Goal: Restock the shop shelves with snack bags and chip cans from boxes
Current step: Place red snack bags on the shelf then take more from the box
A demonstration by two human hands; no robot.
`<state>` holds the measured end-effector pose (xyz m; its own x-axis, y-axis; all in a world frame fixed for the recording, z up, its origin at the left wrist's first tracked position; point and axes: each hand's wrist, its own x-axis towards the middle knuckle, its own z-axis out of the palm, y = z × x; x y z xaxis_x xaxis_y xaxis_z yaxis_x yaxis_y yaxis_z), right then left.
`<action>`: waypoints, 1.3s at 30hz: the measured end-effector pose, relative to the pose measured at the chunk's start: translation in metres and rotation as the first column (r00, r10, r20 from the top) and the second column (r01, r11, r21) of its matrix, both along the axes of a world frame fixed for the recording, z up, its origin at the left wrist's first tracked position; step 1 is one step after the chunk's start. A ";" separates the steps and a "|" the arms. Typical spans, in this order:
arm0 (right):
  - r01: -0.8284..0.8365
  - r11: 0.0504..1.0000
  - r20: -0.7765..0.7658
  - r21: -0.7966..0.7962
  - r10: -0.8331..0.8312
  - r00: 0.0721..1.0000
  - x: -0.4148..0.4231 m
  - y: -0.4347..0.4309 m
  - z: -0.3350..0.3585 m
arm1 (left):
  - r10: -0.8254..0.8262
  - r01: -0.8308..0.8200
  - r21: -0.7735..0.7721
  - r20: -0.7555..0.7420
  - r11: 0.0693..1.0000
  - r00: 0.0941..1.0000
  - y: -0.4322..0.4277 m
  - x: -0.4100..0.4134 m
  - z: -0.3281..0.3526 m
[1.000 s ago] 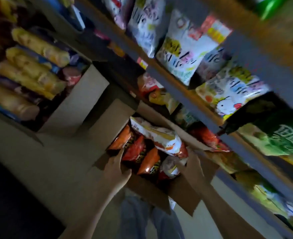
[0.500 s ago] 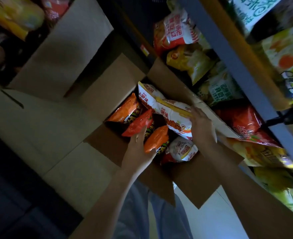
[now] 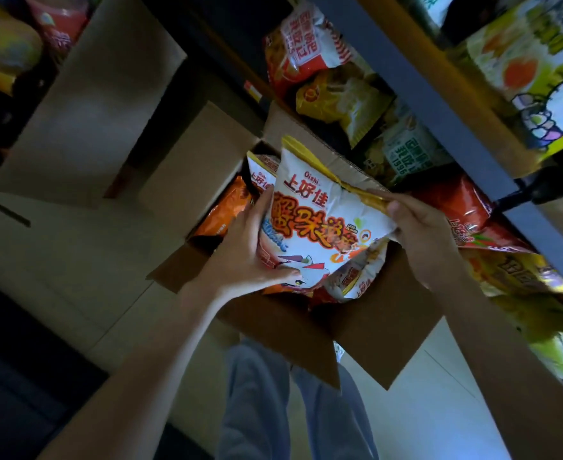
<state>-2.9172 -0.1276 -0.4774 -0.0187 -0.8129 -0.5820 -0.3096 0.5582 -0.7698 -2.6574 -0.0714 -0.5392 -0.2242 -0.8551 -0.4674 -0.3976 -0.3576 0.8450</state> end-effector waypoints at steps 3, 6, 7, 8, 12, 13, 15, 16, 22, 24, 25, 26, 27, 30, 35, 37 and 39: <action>0.083 0.990 0.092 0.110 -0.093 0.991 0.005 0.001 -0.021 | 0.043 -0.043 0.016 0.020 0.999 0.999 0.007 0.008 -0.007; 0.208 0.963 -0.002 0.169 -0.211 0.978 0.014 0.009 -0.051 | 0.195 -0.197 0.044 0.050 0.979 0.980 0.024 0.018 -0.025; 0.217 0.957 -0.161 0.192 -0.187 0.969 0.015 0.015 -0.064 | 0.251 -0.253 0.056 0.043 0.966 0.967 0.030 0.022 -0.032; 0.215 0.947 -0.328 0.240 -0.130 0.936 0.015 0.024 -0.078 | 0.291 -0.294 0.061 0.046 0.954 0.956 0.035 0.026 -0.037; 0.292 0.854 -0.561 0.431 0.000 0.828 0.022 0.080 -0.122 | 0.369 -0.371 0.045 0.041 0.928 0.928 0.052 0.029 -0.049; 0.305 0.838 -0.559 0.453 0.000 0.829 0.024 0.093 -0.131 | 0.385 -0.386 0.037 0.036 0.922 0.922 0.055 0.028 -0.051; 0.357 0.812 -0.528 0.462 -0.071 0.846 0.027 0.111 -0.146 | 0.412 -0.413 0.014 0.044 0.911 0.910 0.057 0.025 -0.053; 0.392 0.800 -0.515 0.455 -0.124 0.849 0.029 0.115 -0.151 | 0.417 -0.418 -0.003 0.052 0.909 0.907 0.057 0.023 -0.054; 0.405 0.823 -0.507 0.398 -0.171 0.845 0.031 0.121 -0.151 | 0.410 -0.405 -0.063 0.115 0.912 0.905 0.058 0.017 -0.051; 0.355 0.844 -0.514 0.402 -0.112 0.850 0.025 0.122 -0.146 | 0.403 -0.398 -0.063 0.135 0.915 0.905 0.056 0.013 -0.047; 0.329 0.854 -0.514 0.402 -0.087 0.853 0.022 0.122 -0.142 | 0.402 -0.396 -0.070 0.147 0.916 0.904 0.054 0.011 -0.045; 0.311 0.864 -0.513 0.396 -0.072 0.855 0.019 0.124 -0.140 | 0.404 -0.397 -0.076 0.148 0.915 0.903 0.052 0.009 -0.043; 0.300 0.871 -0.513 0.388 -0.066 0.856 0.016 0.126 -0.136 | 0.412 -0.405 -0.080 0.143 0.911 0.900 0.051 0.007 -0.042; 0.246 0.901 -0.509 0.357 -0.033 0.860 0.014 0.131 -0.122 | 0.443 -0.433 -0.095 0.135 0.896 0.886 0.048 0.003 -0.035; -0.026 0.985 -0.489 0.168 0.106 0.866 0.022 0.133 -0.091 | 0.468 -0.456 -0.109 0.132 0.883 0.874 0.047 0.001 -0.026; -0.079 0.991 -0.482 0.111 0.123 0.867 0.021 0.128 -0.080 | 0.483 -0.472 -0.105 0.129 0.875 0.866 0.048 0.001 -0.020; -0.093 0.994 -0.468 0.066 0.113 0.877 0.018 0.119 -0.064 | 0.502 -0.491 -0.111 0.124 0.864 0.856 0.050 0.002 -0.010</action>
<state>-2.8995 -0.0081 -0.5413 -0.2161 -0.8015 -0.5576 -0.6867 0.5307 -0.4968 -2.6558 -0.0217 -0.5492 0.3042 -0.8673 -0.3940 -0.3022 -0.4801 0.8235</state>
